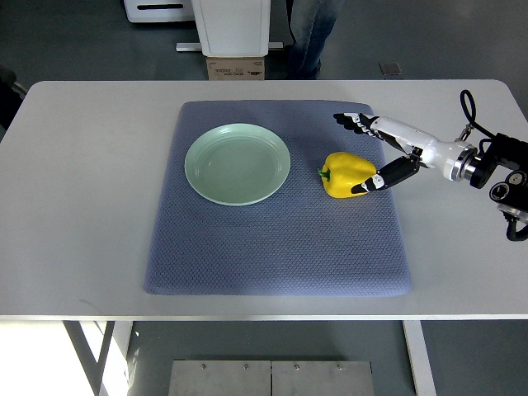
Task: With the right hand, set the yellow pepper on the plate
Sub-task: 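Close the right hand's fingers around the yellow pepper, then lift the pepper with the right hand and carry it over the green plate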
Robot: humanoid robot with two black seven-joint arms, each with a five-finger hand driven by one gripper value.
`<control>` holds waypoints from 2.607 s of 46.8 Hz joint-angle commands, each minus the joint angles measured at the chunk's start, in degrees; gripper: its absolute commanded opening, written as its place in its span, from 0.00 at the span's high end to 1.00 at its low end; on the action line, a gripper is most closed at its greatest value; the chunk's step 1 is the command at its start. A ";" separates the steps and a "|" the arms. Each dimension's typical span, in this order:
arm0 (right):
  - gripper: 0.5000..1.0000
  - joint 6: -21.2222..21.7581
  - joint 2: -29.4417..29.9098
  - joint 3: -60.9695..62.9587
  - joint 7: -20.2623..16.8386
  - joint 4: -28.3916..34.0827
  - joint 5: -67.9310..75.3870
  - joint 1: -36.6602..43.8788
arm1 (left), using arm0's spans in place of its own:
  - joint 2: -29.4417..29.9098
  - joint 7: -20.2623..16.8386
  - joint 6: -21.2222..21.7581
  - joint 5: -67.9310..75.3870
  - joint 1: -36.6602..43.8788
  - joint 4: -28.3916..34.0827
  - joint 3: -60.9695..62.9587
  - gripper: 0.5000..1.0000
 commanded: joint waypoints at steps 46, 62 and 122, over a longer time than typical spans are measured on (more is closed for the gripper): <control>0.24 -5.96 11.14 -10.19 -2.15 -13.62 0.08 0.27 | 0.00 -0.01 0.00 0.00 0.00 0.00 0.04 0.00; 0.52 -6.57 11.14 -11.69 -2.41 -14.32 0.08 0.53 | 0.00 -0.01 0.00 0.00 0.00 0.00 -0.05 0.00; 1.00 -2.44 10.26 -5.10 -2.50 -13.80 1.22 13.54 | 0.00 -0.01 0.00 0.00 0.00 0.00 0.04 0.00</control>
